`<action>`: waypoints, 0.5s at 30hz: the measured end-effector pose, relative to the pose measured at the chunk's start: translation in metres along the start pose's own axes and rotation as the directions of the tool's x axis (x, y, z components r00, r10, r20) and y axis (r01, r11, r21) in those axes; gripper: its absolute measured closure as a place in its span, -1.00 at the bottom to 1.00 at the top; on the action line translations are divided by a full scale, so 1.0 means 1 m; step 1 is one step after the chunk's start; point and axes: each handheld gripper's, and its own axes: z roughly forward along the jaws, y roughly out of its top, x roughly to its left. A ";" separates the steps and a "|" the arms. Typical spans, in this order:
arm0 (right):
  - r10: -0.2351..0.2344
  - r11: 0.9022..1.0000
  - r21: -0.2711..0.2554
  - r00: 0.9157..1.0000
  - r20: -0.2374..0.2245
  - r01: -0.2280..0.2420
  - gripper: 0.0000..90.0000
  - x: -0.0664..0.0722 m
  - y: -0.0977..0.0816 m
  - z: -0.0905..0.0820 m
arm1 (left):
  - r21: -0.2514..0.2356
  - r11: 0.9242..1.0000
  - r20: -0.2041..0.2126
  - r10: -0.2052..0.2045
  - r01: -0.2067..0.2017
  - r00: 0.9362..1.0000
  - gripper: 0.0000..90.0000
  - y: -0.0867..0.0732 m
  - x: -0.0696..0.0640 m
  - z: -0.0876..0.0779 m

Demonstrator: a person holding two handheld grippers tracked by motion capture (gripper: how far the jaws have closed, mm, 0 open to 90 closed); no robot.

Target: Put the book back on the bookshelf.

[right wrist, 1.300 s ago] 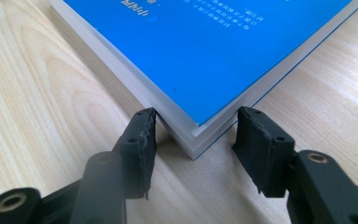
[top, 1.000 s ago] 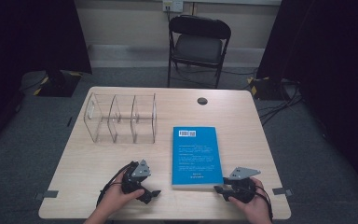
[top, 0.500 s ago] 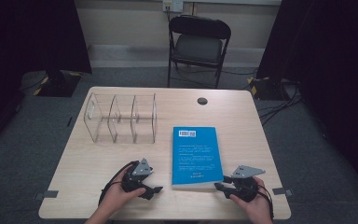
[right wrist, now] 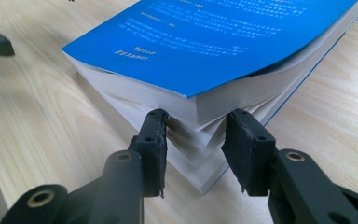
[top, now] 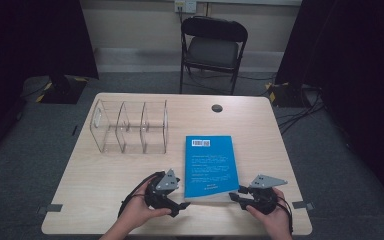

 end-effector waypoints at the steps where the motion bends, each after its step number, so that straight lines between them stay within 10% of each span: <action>1: 0.001 1.000 -0.001 1.000 0.000 -0.001 0.32 0.000 0.000 0.000 | -0.001 1.000 -0.005 0.006 -0.006 1.000 -0.64 0.002 -0.001 0.002; 15: 0.010 1.000 -0.016 1.000 -0.008 -0.010 0.32 0.000 0.002 0.000 | -0.005 0.999 0.019 0.050 -0.049 0.999 -0.65 0.039 -0.019 0.043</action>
